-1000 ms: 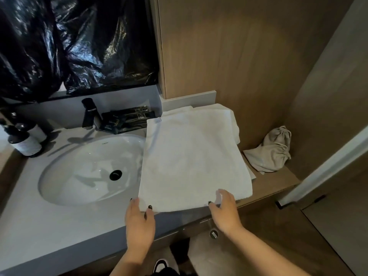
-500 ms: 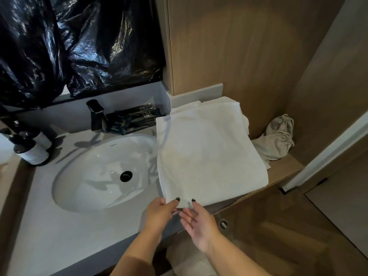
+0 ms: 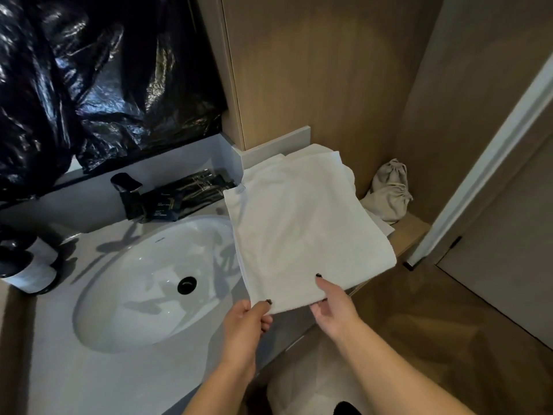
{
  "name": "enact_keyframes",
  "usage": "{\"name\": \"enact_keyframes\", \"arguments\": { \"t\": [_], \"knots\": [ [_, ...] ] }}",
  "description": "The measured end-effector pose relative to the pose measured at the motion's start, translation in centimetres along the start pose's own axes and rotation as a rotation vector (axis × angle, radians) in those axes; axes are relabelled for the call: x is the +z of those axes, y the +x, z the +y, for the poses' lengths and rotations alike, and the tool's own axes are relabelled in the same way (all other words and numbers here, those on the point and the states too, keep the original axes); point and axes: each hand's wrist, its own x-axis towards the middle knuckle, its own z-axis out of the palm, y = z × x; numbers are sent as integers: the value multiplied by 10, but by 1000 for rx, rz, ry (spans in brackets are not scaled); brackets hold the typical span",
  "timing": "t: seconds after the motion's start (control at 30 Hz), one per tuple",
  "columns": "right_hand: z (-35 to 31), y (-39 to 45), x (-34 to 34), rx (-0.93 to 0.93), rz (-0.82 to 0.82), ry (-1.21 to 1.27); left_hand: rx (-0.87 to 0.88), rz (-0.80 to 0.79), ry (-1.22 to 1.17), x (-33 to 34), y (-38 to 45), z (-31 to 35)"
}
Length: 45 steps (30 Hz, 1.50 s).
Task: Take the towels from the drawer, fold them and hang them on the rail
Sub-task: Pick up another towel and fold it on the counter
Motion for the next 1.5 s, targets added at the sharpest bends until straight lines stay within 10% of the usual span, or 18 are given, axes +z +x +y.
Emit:
{"name": "enact_keyframes", "arguments": {
  "t": [0.47,0.7,1.5],
  "knots": [
    [-94,14,-55,-260,296,18,10,85,-261,-35,22,-2],
    [-124,12,-66,-425,410,-363,85,115,-307,-46,22,7],
    [-261,-25,-29,-575,-284,-1378,379,88,-251,-24,51,49]
  ]
}}
